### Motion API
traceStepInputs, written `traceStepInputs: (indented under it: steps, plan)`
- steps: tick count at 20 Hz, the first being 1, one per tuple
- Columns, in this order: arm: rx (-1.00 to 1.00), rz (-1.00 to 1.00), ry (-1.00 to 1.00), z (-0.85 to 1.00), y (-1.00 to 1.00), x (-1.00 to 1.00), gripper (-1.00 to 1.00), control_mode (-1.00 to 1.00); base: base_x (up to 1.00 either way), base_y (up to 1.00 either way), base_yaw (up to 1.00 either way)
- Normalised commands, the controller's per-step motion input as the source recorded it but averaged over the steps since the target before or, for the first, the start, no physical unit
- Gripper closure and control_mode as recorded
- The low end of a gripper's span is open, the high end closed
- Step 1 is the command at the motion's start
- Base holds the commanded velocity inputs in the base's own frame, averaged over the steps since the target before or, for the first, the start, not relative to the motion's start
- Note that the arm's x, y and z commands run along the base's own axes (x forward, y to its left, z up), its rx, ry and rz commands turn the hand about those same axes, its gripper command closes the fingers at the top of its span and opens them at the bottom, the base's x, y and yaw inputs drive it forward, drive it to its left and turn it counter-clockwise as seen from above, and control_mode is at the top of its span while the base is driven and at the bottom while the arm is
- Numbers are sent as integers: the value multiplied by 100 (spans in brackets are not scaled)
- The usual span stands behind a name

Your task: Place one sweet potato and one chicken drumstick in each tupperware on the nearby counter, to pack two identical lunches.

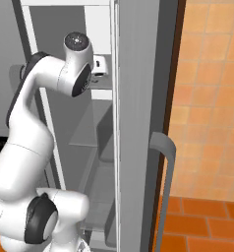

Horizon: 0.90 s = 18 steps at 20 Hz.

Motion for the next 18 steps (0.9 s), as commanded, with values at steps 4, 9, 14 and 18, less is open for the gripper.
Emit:
traceStepInputs:
  steps: [4,9,14,18]
  plan:
    - [0,0,0,-11,0,63,-100,-100,0,0,0]
    - [0,0,0,-12,0,56,-100,-100,0,0,0]
    - [0,0,2,-23,-1,70,-100,-100,0,0,0]
    - [0,0,0,-13,0,47,-100,-100,0,0,0]
